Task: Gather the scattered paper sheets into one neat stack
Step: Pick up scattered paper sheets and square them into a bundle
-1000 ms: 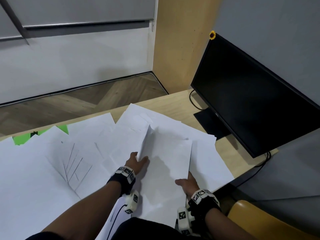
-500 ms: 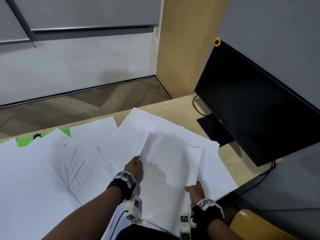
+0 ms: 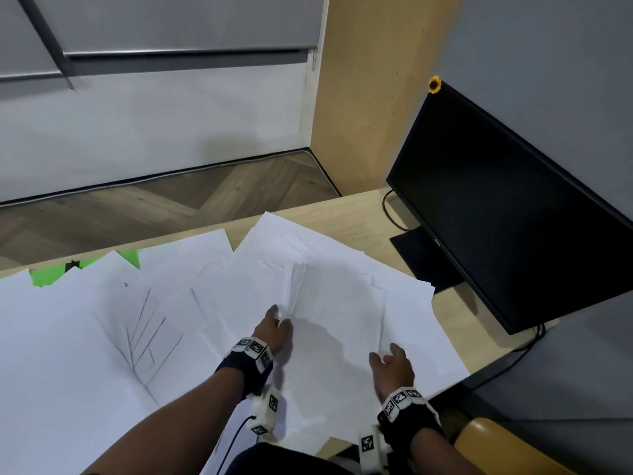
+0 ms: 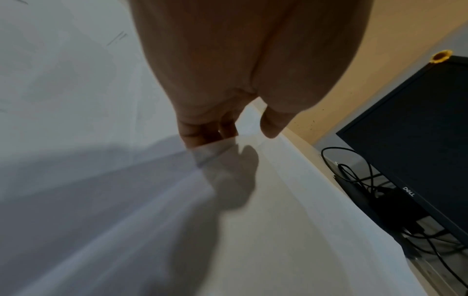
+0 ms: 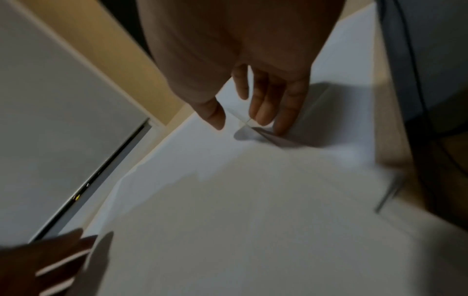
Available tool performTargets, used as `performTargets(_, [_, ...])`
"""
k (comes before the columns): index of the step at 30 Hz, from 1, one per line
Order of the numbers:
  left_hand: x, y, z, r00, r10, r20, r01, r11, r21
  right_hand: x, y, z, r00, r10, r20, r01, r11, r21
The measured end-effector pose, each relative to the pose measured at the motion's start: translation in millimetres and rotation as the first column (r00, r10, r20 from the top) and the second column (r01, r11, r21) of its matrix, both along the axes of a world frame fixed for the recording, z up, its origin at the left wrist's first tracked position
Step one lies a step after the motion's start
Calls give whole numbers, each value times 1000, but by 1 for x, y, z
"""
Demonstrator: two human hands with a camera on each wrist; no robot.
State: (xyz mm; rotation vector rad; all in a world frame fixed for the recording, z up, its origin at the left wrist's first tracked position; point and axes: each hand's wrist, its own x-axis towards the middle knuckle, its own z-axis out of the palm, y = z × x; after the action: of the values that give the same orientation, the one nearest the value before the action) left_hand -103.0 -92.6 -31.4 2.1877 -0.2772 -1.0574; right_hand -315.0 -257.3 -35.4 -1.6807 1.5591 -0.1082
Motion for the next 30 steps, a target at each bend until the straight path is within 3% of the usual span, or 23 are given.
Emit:
performTargets(5, [-4, -16, 6, 996, 14, -93, -16, 1000, -26, 10, -3, 12, 995, 55, -83, -47, 994, 95])
performTargets(10, [-3, -28, 15, 983, 70, -171, -68, 998, 14, 5, -10, 2, 968, -180, 173, 97, 910, 404])
performTargets(15, [0, -28, 18, 986, -160, 57, 147, 972, 184, -4, -6, 4, 963, -183, 199, 82, 898, 432])
performTargets(18, [0, -24, 19, 974, -217, 70, 198, 958, 208, -7, -3, 2, 974, -69, 214, -24, 914, 405])
performTargets(23, [-3, -12, 18, 974, -193, 120, 182, 979, 95, -12, -2, 4, 970, -36, 242, -64, 918, 391])
performTargets(26, [-2, -5, 28, 967, -235, 101, 243, 967, -76, -13, -1, 11, 950, -143, 278, 41, 939, 342])
performTargets(30, [0, -7, 52, 969, -225, 98, 243, 934, -261, 1, -2, 32, 864, -326, 382, 148, 892, 426])
